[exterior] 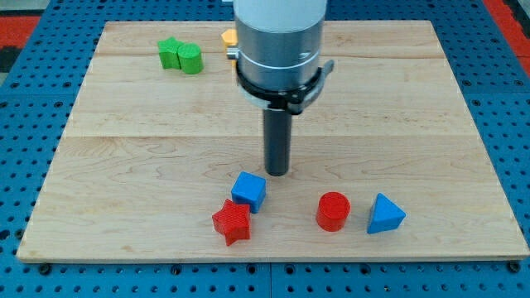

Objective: Slide the cube to the left side of the red star

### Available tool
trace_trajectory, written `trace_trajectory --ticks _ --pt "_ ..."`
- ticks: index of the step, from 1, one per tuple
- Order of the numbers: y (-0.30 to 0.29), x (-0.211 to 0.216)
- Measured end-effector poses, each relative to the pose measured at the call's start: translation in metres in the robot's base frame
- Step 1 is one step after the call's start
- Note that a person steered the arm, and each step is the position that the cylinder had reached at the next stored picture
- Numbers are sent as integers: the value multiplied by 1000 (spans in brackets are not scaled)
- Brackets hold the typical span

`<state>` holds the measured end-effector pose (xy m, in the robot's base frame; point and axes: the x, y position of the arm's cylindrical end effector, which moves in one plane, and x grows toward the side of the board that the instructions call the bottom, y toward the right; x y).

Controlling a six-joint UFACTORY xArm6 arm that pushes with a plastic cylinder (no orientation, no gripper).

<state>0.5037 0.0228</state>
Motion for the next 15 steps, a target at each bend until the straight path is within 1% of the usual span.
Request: trace_trajectory --ticks 1,2,3,4,5,6,7,8,9,10,11,12,13,14,15 --pt "9 37" --pt "-13 55" --pt "-42 44" --pt "-60 12" --pt "-87 13" --pt "-128 19" --pt "-144 89" --pt "-126 115" --pt "-96 109" --pt "-65 87" --pt "-82 90" --pt "-102 81" --pt "-87 65" --pt "-60 60" --pt "-52 60"
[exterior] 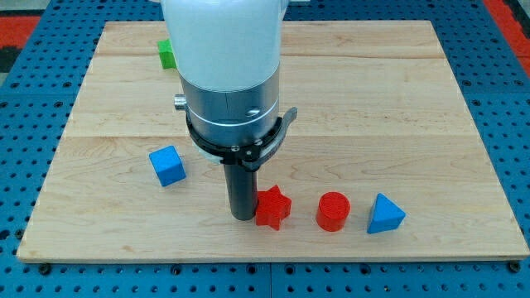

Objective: Slide the cube to the left side of the red star

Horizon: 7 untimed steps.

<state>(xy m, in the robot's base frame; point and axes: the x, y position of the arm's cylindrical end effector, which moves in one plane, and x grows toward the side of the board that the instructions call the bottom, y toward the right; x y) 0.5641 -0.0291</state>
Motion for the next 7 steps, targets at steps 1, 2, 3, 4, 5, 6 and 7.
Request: trace_trajectory --ticks 1,2,3,4,5,6,7 --pt "-3 4" --pt "-45 4" --pt "-142 -17" --pt "-200 -72" --pt "-165 -117" --pt "-133 -99" --pt "-111 -70"
